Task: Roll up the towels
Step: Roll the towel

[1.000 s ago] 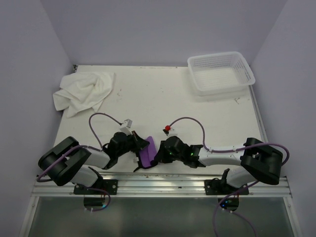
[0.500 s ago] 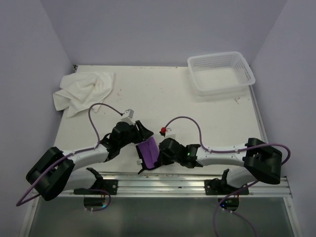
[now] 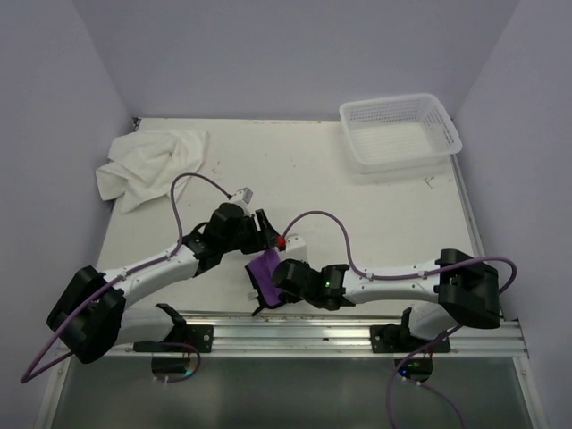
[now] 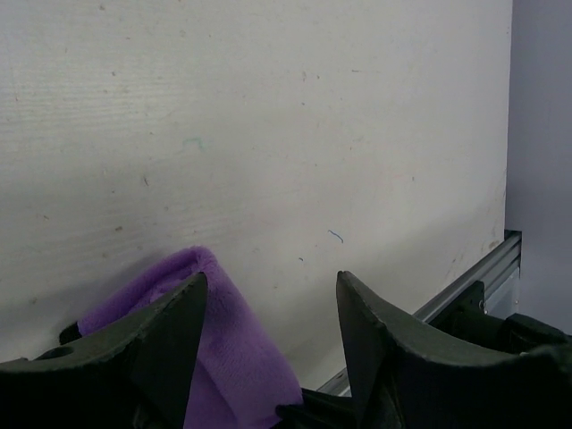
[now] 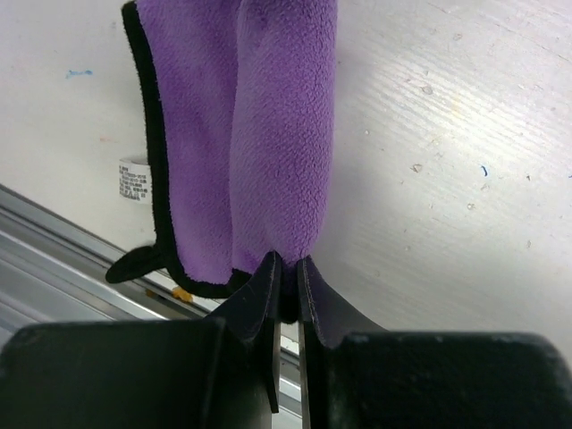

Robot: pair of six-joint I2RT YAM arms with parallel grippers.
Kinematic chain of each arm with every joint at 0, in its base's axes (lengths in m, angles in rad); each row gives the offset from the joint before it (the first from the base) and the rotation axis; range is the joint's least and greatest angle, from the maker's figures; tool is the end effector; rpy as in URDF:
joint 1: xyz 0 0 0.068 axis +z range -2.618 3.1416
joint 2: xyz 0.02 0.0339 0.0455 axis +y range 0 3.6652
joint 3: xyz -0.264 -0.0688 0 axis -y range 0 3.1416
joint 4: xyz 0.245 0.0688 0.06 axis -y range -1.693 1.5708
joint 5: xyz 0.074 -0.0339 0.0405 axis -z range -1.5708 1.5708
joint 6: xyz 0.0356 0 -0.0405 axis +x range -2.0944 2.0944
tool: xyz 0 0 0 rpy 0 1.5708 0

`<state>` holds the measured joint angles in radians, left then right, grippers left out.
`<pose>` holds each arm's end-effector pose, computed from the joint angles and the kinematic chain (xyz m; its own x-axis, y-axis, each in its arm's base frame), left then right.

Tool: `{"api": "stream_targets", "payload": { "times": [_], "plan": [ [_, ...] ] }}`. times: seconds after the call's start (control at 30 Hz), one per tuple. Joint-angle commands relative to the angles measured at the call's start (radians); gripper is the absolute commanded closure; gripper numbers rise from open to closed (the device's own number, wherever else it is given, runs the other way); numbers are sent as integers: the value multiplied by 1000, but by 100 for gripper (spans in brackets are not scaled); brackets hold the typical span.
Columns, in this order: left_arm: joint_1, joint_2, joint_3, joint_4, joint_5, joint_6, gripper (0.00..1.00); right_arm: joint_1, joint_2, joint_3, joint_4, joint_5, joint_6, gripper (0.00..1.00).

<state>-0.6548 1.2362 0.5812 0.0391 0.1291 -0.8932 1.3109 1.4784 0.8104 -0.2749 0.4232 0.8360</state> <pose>0.1982 -0.1579 0.1981 -0.8227 -0.3424 -0.4538 0.0739 0.7271 -0.6826 0.0881 0.2743 0.1856 -0.7472 -0.1775 -0.6404 -0.3949 0.8937 0.2130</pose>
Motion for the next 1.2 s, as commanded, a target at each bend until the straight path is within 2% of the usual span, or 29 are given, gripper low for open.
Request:
{"api": "stream_targets", "payload": {
  "times": [0.0,0.23,0.53,1.03,1.17],
  "plan": [
    [4,-21,48,-91,69,36,36,14,31,65,-76,101,-6,100],
    [4,-26,62,-156,90,57,35,42,60,99,-124,175,9,100],
    [1,-24,55,-145,119,45,34,120,166,223,-245,313,-5,100],
    [-9,-17,58,-203,86,77,34,146,298,366,-434,385,41,100],
    [-12,0,65,-208,66,86,34,148,310,383,-437,390,34,100]
  ]
}}
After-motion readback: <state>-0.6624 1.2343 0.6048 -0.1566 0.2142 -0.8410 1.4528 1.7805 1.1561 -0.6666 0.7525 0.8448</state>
